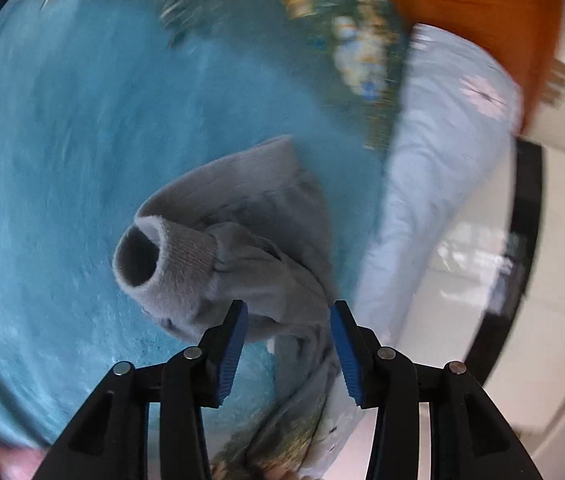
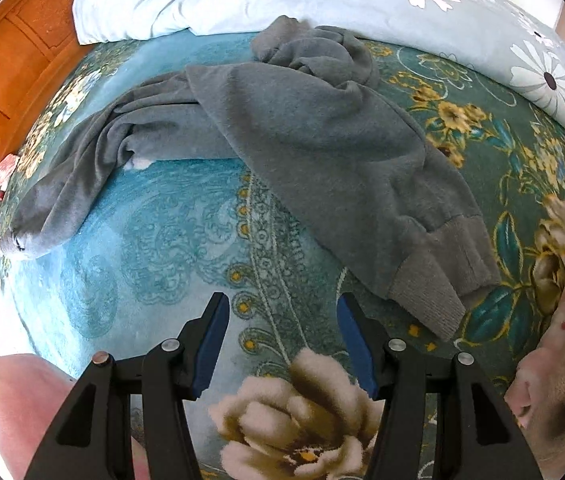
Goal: Fold clothes
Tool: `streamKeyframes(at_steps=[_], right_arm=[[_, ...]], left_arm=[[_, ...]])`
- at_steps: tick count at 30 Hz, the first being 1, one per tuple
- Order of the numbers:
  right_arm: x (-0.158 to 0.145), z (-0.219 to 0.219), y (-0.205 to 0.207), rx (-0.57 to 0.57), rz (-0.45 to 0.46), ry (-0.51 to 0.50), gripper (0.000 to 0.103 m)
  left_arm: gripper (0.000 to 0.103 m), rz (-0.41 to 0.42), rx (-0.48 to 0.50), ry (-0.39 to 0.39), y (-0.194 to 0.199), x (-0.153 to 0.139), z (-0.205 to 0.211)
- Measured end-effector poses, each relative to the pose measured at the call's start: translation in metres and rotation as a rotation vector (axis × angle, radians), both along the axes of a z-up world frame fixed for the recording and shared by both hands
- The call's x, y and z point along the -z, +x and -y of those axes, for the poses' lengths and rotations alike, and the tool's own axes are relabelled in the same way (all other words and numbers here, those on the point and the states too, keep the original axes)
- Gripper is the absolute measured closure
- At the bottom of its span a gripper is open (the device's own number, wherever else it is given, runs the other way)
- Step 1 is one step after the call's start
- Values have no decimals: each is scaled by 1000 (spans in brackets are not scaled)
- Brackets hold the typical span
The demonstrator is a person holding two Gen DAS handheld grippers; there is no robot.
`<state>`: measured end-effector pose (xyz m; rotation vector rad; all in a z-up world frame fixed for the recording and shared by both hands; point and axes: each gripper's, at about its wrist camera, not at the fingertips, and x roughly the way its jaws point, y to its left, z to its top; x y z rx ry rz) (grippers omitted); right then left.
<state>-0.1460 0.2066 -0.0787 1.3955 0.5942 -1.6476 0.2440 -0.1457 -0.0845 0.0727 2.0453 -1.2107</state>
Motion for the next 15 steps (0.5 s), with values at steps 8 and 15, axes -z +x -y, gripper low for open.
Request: streamKeyframes(at_steps=[8, 15], right_arm=[[5, -5, -15, 26, -21, 26, 46], [17, 6, -21, 4, -39, 58, 46]], left_arm=[[56, 63, -132, 213, -9, 52, 23], [79, 141, -132, 276, -11, 61, 37]])
